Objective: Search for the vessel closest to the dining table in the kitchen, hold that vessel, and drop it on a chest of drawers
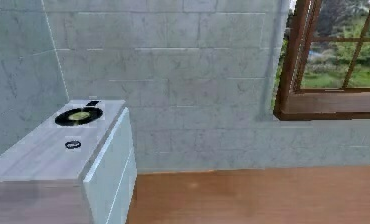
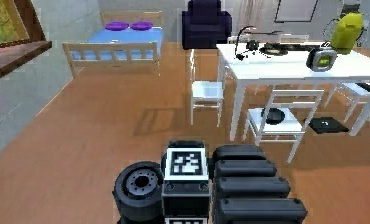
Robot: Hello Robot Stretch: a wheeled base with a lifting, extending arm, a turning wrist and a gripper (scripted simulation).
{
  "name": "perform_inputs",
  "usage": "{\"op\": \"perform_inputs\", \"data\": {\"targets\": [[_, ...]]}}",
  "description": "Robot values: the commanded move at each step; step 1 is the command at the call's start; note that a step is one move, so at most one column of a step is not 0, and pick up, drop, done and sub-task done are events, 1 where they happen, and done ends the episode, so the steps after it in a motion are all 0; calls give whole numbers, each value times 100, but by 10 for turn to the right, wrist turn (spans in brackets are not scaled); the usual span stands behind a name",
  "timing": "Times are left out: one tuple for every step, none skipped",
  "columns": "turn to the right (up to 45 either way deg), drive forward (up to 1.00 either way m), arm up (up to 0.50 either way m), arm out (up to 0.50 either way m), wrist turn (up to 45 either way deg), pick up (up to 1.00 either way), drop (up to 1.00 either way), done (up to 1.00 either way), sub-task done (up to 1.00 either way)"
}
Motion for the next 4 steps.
{"op": "perform_inputs", "data": {"targets": [[0,100,0,0,0,0,0,0,0],[450,0,0,0,0,0,0,0,0],[210,0,0,0,0,0,0,0,0],[0,5,0,0,0,0,0,0,0]]}}
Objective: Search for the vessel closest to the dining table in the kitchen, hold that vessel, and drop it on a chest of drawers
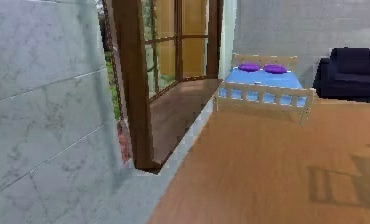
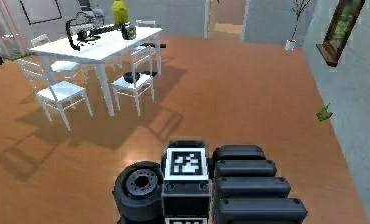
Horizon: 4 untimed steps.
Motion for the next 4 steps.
{"op": "perform_inputs", "data": {"targets": [[-450,0,0,0,0,0,0,0,0],[-450,0,0,0,0,0,0,0,0],[-420,0,0,0,0,0,0,0,0],[450,0,0,0,0,0,0,0,0]]}}
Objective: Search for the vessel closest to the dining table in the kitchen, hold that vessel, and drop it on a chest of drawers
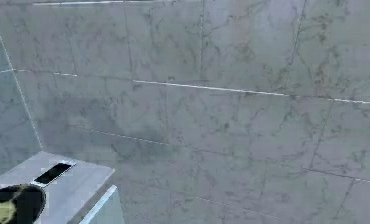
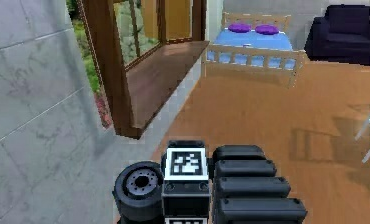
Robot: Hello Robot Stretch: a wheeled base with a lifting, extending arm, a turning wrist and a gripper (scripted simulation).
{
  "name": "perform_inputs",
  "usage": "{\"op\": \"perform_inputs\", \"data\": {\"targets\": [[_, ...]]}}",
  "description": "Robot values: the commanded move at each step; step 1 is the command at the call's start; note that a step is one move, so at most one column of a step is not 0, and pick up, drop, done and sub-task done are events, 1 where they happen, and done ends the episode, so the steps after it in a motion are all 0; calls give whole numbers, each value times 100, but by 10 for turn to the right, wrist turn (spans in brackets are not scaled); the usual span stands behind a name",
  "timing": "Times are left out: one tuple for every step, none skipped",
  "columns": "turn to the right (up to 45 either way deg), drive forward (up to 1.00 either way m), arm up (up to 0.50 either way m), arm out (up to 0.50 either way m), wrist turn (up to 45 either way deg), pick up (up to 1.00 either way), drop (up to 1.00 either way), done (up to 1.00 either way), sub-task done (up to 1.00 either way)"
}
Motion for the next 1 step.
{"op": "perform_inputs", "data": {"targets": [[450,0,0,0,0,0,0,0,0]]}}
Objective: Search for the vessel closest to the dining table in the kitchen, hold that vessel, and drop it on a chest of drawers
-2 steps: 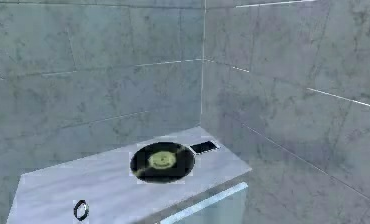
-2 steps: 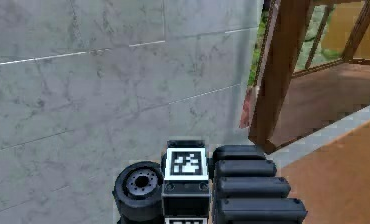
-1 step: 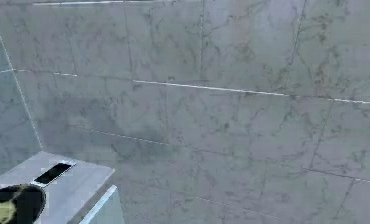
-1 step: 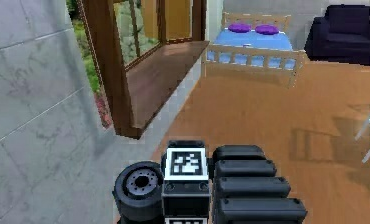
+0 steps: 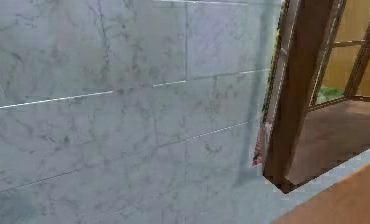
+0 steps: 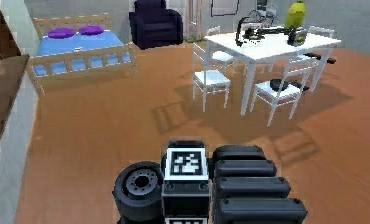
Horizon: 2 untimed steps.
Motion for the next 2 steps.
{"op": "perform_inputs", "data": {"targets": [[450,0,0,0,0,0,0,0,0],[150,0,0,0,0,0,0,0,0]]}}
